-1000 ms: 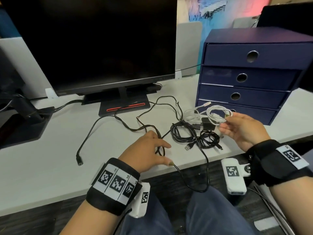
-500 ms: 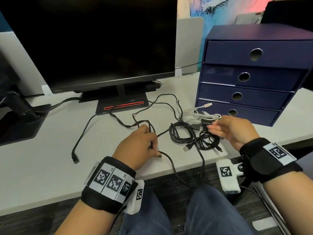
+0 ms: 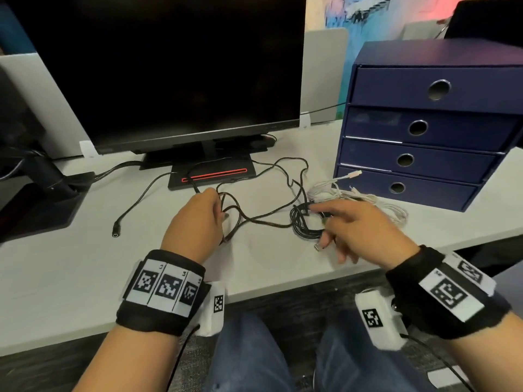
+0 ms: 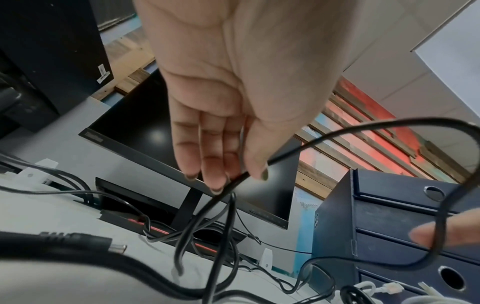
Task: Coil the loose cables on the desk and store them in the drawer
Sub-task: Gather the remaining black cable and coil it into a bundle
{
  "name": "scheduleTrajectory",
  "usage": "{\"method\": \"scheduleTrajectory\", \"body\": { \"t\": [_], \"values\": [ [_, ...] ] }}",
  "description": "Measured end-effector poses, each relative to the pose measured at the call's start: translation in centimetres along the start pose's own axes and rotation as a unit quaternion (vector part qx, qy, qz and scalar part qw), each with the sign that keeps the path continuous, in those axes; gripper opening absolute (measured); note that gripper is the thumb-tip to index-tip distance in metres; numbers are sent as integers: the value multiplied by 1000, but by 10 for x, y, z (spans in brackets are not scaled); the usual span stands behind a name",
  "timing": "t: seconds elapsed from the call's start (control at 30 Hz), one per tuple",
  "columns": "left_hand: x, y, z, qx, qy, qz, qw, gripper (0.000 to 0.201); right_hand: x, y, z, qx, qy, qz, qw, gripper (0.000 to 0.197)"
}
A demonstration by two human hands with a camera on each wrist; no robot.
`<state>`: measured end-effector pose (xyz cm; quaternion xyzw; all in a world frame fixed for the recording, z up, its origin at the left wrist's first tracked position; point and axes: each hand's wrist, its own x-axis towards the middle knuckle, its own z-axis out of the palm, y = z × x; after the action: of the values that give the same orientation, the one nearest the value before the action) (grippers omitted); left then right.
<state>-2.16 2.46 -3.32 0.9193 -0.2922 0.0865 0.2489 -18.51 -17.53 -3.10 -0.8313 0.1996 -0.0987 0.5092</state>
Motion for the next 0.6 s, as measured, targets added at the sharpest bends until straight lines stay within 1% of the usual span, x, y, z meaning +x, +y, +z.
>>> {"method": "scheduleTrajectory", "body": {
  "t": [0.03, 0.1, 0.13, 0.2, 0.27, 0.3, 0.33, 0.43, 0.5, 0.6],
  "values": [
    [0, 0, -1, -11, 4, -6, 1000, 10, -2, -2, 8, 0, -46, -2, 999, 41],
    [0, -2, -2, -32, 5, -15, 999, 8, -2, -3, 22, -35, -97, -19, 995, 50],
    [1, -3, -3, -35, 0, -16, 999, 12, -1, -3, 29, -64, -105, -31, 992, 49],
    [2, -6, -6, -21, -8, -12, 1000, 15, 1, -3, 39, -102, -101, -57, 988, 37],
    [4, -11, -10, -6, 2, -9, 1000, 16, 2, -6, 44, -79, -75, -81, 991, 17],
    [4, -14, -13, -5, 13, -12, 1000, 16, 3, -8, 45, -49, -48, -90, 994, 10],
    [5, -18, -16, -2, 28, -18, 999, 16, 5, -12, 44, -13, -14, -96, 995, 8],
    [6, -27, -25, -1, 76, -37, 996, 14, 10, -25, 33, 83, 71, -107, 988, 15],
    [7, -31, -29, -14, 85, -46, 995, 15, 12, -33, 26, 99, 105, -135, 980, 17],
    [10, -36, -30, -22, 95, -38, 995, 15, 12, -40, 24, 103, 130, -188, 968, 9]
  ]
}}
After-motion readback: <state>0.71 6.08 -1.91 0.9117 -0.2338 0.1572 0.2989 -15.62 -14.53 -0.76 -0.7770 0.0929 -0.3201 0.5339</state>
